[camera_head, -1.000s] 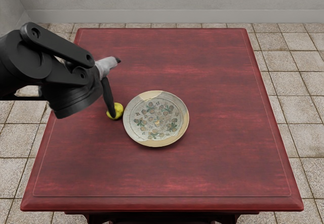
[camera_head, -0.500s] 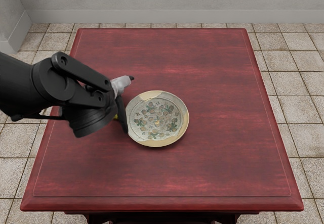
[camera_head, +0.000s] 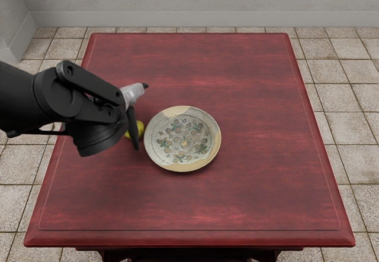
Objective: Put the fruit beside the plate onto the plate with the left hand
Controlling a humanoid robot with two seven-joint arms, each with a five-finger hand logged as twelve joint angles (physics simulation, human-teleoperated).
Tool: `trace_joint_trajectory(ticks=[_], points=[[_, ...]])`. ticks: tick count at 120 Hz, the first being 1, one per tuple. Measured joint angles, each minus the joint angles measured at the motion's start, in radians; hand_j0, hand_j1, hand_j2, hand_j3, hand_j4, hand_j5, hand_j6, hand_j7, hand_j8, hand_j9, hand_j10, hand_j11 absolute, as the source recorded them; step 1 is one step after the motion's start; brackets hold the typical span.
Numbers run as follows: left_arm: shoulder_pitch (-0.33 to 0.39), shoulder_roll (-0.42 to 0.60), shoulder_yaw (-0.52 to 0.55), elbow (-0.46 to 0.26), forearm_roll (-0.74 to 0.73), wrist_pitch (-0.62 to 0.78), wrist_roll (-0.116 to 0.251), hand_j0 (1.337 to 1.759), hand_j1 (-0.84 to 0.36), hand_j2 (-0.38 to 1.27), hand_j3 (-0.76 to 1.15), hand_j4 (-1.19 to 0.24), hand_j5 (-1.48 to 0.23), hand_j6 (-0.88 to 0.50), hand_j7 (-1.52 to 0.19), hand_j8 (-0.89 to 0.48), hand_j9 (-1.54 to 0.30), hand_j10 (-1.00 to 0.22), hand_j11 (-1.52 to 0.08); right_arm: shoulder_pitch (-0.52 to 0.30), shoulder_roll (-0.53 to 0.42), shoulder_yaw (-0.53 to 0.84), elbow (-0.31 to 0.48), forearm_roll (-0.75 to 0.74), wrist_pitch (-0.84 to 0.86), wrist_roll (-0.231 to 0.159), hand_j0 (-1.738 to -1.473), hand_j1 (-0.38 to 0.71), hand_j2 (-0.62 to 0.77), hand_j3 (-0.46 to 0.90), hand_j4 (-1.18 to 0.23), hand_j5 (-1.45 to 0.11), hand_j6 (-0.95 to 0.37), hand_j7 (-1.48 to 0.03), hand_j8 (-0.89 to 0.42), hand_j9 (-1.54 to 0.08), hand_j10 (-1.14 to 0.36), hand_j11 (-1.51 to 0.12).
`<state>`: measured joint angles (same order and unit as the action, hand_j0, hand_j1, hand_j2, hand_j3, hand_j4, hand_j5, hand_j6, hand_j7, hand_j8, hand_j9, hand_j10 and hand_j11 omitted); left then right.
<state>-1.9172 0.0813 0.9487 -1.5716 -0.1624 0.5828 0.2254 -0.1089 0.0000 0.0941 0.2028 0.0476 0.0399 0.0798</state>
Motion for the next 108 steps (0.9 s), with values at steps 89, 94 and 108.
trace_joint_trajectory(ticks=[89, 94, 108], points=[[0.106, -0.047, 0.022, 0.056, 0.004, 0.006, 0.001, 1.658, 0.12, 0.04, 0.0, -0.19, -0.25, -0.19, -0.25, -0.19, -0.25, -0.19, -0.25, 0.0, 0.0, 0.0, 0.0, 0.0, 0.0, 0.0, -1.658, -0.34, 0.0, 0.0, -0.01, -0.01, -0.01, -0.01, -0.01, -0.01, -0.01, -0.01], [0.107, -0.048, 0.022, 0.061, 0.004, 0.006, 0.001, 1.658, 0.11, 0.04, 0.0, -0.2, -0.26, -0.2, -0.26, -0.2, -0.26, -0.2, -0.26, 0.0, 0.0, 0.0, 0.0, 0.0, 0.0, 0.0, -1.658, -0.34, 0.0, 0.0, -0.01, -0.01, -0.01, -0.01, -0.01, -0.01, -0.01, -0.01], [0.106, -0.046, 0.022, 0.069, 0.002, 0.007, 0.001, 1.658, 0.1, 0.04, 0.0, -0.21, -0.27, -0.21, -0.27, -0.21, -0.27, -0.21, -0.27, 0.0, 0.0, 0.0, 0.0, 0.0, 0.0, 0.0, -1.658, -0.34, 0.0, 0.0, -0.01, -0.01, -0.01, -0.01, -0.01, -0.01, -0.01, -0.01]])
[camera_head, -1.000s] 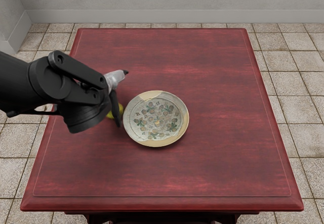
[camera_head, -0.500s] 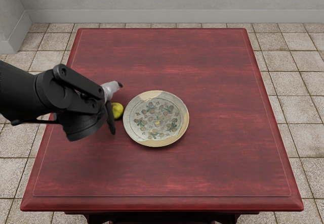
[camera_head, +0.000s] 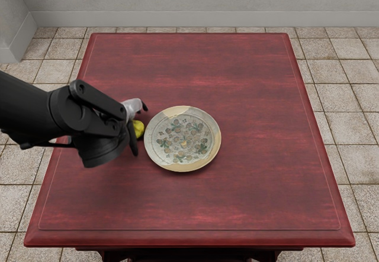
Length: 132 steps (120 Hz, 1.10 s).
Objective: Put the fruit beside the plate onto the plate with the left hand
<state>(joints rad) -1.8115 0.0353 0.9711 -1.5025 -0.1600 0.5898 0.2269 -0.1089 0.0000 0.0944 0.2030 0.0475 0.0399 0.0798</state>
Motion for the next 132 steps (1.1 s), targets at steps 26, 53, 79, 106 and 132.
trace_joint_trajectory(ticks=[26, 53, 79, 106, 132], points=[[0.0, 0.0, 0.005, 0.003, -0.005, 0.001, 0.001, 1.658, 0.07, 0.05, 0.0, -0.24, -0.31, -0.24, -0.31, -0.24, -0.31, -0.24, -0.31, 0.0, 0.0, 0.0, 0.0, 0.0, 0.0, 0.0, -1.658, -0.34, 0.0, 0.0, -0.01, -0.01, -0.01, -0.01, -0.01, -0.01, -0.01, -0.01], [0.0, 0.0, 0.006, 0.004, -0.007, 0.001, 0.002, 1.658, -0.01, 0.06, 0.0, -0.3, -0.39, -0.3, -0.39, -0.3, -0.39, -0.3, -0.39, 0.0, 0.0, 0.0, 0.0, 0.0, 0.0, 0.0, -1.658, -0.34, 0.0, 0.0, -0.01, -0.01, -0.01, -0.01, -0.01, -0.01, -0.01, -0.01], [0.0, 0.0, 0.006, 0.004, -0.009, 0.001, 0.004, 1.658, -0.09, 0.07, 0.0, -0.37, -0.48, -0.37, -0.48, -0.37, -0.48, -0.37, -0.48, 0.0, 0.0, 0.0, 0.0, 0.0, 0.0, 0.0, -1.658, -0.34, 0.0, 0.0, -0.01, -0.01, -0.01, -0.01, -0.01, -0.01, -0.01, -0.01], [0.0, 0.0, 0.006, 0.004, -0.009, 0.001, 0.005, 1.658, -0.13, 0.08, 0.0, -0.4, -0.52, -0.4, -0.52, -0.4, -0.52, -0.4, -0.52, 0.0, 0.0, 0.0, 0.0, 0.0, 0.0, 0.0, -1.658, -0.34, 0.0, 0.0, -0.01, -0.01, -0.01, -0.01, -0.01, -0.01, -0.01, -0.01], [0.0, 0.001, 0.007, 0.004, -0.011, 0.001, 0.005, 1.658, -0.15, 0.08, 0.0, -0.41, -0.54, -0.41, -0.54, -0.41, -0.54, -0.41, -0.54, 0.0, 0.0, 0.0, 0.0, 0.0, 0.0, 0.0, -1.658, -0.34, 0.0, 0.0, -0.01, -0.01, -0.01, -0.01, -0.01, -0.01, -0.01, -0.01]])
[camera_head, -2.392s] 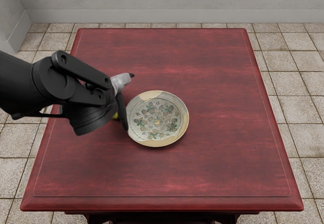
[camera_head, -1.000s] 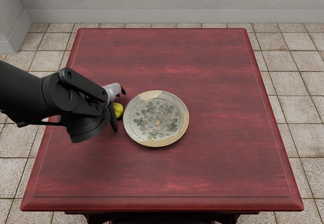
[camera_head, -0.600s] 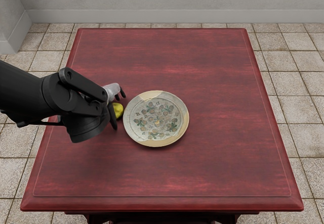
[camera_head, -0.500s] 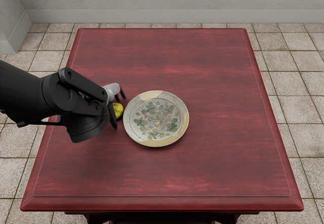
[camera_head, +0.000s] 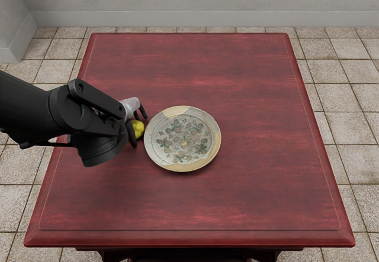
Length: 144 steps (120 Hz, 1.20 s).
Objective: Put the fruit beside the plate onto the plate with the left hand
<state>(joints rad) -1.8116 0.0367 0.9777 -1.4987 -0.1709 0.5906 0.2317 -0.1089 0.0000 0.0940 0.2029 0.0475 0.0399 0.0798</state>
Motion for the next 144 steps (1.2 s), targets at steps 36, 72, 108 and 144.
trace_joint_trajectory(ticks=[36, 72, 108, 144], points=[[0.0, 0.0, 0.001, 0.0, -0.002, 0.0, 0.001, 1.658, -0.15, 0.08, 0.0, -0.42, -0.54, -0.42, -0.54, -0.42, -0.54, -0.42, -0.54, 0.0, 0.0, 0.0, 0.0, 0.0, 0.0, 0.0, -1.658, -0.34, 0.0, 0.0, -0.01, -0.01, -0.01, -0.01, -0.01, -0.01, -0.01, -0.01], [-0.001, 0.001, 0.003, -0.001, -0.037, -0.002, 0.002, 1.658, -0.28, 0.1, 0.0, -0.52, -0.69, -0.45, -0.68, -0.48, -0.68, -0.52, -0.68, 0.0, 0.0, 0.0, 0.0, 0.0, 0.0, 0.0, -1.658, -0.34, 0.0, 0.0, -0.01, -0.01, -0.01, -0.01, -0.01, -0.01, -0.01, -0.01], [-0.01, 0.008, 0.003, -0.01, -0.096, -0.011, 0.005, 1.652, -0.4, 0.41, 0.0, -0.53, -1.04, -0.27, -1.04, -0.35, -1.04, -0.78, -1.04, 0.0, 0.0, 0.0, 0.0, 0.0, 0.0, 0.0, -1.658, -0.34, 0.0, 0.0, -0.01, -0.01, -0.01, -0.01, -0.01, -0.01, -0.01, -0.01], [-0.042, 0.032, 0.011, -0.022, -0.152, -0.018, 0.005, 1.652, -0.43, 0.52, 0.0, -0.53, -1.2, -0.25, -1.16, -0.34, -1.12, -0.83, -1.13, 0.0, 0.0, 0.0, 0.0, 0.0, 0.0, 0.0, -1.658, -0.34, 0.0, 0.0, -0.01, -0.01, -0.01, -0.01, -0.01, -0.01, -0.01, -0.01]])
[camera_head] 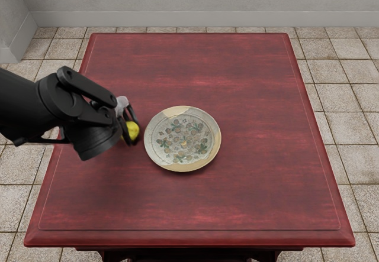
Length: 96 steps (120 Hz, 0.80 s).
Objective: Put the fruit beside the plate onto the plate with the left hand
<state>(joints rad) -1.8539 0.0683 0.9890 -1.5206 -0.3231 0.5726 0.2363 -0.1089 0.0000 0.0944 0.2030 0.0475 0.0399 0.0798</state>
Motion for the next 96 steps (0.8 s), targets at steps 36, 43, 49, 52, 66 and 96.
trace_joint_trajectory(ticks=[36, 43, 49, 52, 66, 96], points=[[-0.099, 0.057, 0.0, -0.019, -0.053, -0.001, -0.001, 1.652, -0.44, 0.53, 0.0, -0.69, -1.26, -0.22, -1.2, -0.33, -1.15, -0.85, -1.15, 0.0, 0.0, 0.0, 0.0, 0.0, 0.0, 0.0, -1.658, -0.34, 0.0, 0.0, -0.01, -0.01, -0.01, -0.01, -0.01, -0.01, -0.01, -0.01], [-0.126, 0.059, -0.009, -0.024, -0.055, -0.003, -0.002, 1.652, -0.45, 0.53, 0.0, -0.72, -1.26, -0.21, -1.2, -0.33, -1.15, -0.85, -1.16, 0.0, 0.0, 0.0, 0.0, 0.0, 0.0, 0.0, -1.658, -0.34, 0.0, 0.0, -0.01, -0.01, -0.01, -0.01, -0.01, -0.01, -0.01, -0.01], [-0.132, 0.058, -0.03, -0.027, -0.057, -0.009, -0.002, 1.652, -0.44, 0.52, 0.0, -0.74, -1.26, -0.22, -1.2, -0.33, -1.15, -0.86, -1.16, 0.0, 0.0, 0.0, 0.0, 0.0, 0.0, 0.0, -1.658, -0.34, 0.0, 0.0, -0.01, -0.01, -0.01, -0.01, -0.01, -0.01, -0.01, -0.01], [-0.138, 0.058, -0.043, -0.028, -0.058, -0.017, -0.002, 1.653, -0.42, 0.48, 0.0, -0.75, -1.26, -0.22, -1.2, -0.33, -1.15, -0.86, -1.16, 0.0, 0.0, 0.0, 0.0, 0.0, 0.0, 0.0, -1.658, -0.34, 0.0, 0.0, -0.01, -0.01, -0.01, -0.01, -0.01, -0.01, -0.01, -0.01], [-0.159, 0.042, -0.108, -0.031, -0.056, -0.073, -0.003, 1.653, -0.44, 0.54, 0.0, -0.78, -1.25, -0.25, -1.18, -0.37, -1.16, -0.86, -1.16, 0.0, 0.0, 0.0, 0.0, 0.0, 0.0, 0.0, -1.658, -0.34, 0.0, 0.0, -0.01, -0.01, -0.01, -0.01, -0.01, -0.01, -0.01, -0.01], [-0.152, -0.013, -0.212, -0.03, -0.053, -0.104, -0.002, 1.655, -0.47, 0.7, 0.0, -0.81, -1.24, -0.37, -1.19, -0.46, -1.15, -0.86, -1.15, 0.0, 0.0, 0.0, 0.0, 0.0, 0.0, 0.0, -1.658, -0.34, 0.0, 0.0, -0.01, -0.01, -0.01, -0.01, -0.01, -0.01, -0.01, -0.01]])
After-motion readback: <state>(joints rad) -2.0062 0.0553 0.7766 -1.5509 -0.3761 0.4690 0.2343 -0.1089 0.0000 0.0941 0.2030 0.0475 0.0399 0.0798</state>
